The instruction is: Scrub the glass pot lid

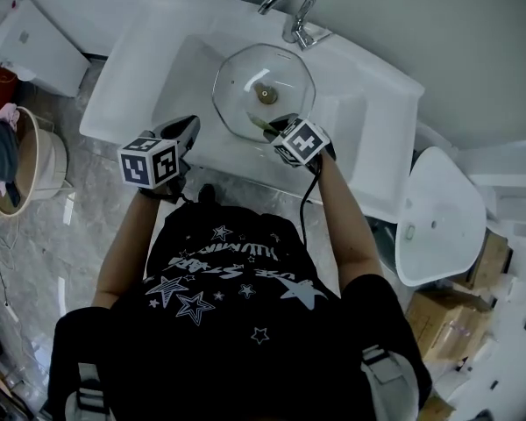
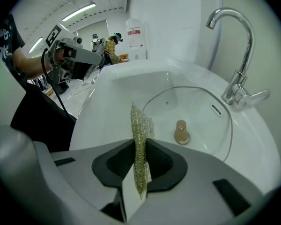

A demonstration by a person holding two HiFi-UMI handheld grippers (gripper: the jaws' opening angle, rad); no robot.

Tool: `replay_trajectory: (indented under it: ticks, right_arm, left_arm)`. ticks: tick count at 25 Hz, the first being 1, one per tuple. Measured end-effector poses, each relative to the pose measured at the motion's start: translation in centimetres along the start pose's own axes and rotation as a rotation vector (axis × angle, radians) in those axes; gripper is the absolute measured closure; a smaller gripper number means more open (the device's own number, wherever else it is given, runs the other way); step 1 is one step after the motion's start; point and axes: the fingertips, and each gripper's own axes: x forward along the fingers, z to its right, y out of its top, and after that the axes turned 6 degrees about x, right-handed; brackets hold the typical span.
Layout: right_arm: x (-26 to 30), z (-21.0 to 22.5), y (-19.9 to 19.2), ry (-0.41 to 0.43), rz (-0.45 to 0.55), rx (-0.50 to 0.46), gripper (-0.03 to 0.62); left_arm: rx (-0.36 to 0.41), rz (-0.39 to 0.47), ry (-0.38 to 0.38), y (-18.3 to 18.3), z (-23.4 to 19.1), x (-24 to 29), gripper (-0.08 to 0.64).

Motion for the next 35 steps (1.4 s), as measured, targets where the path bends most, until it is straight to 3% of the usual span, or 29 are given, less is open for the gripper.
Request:
replay_trajectory:
  ticks: [17,35]
  right_arm:
    - [-6.7,-1.0,0.5,-0.06,0.228,-0.097,0.525]
    - [-14.8,-4.6,-9.2,-0.026,0.3,-0.178,0.525]
  left_arm:
    - [-0.055,0.053,0.14,-3.5,6.3,-2.2,0.552]
    - [-0.076,0.072,0.218,-10.4,17.9,-3.2,0.552]
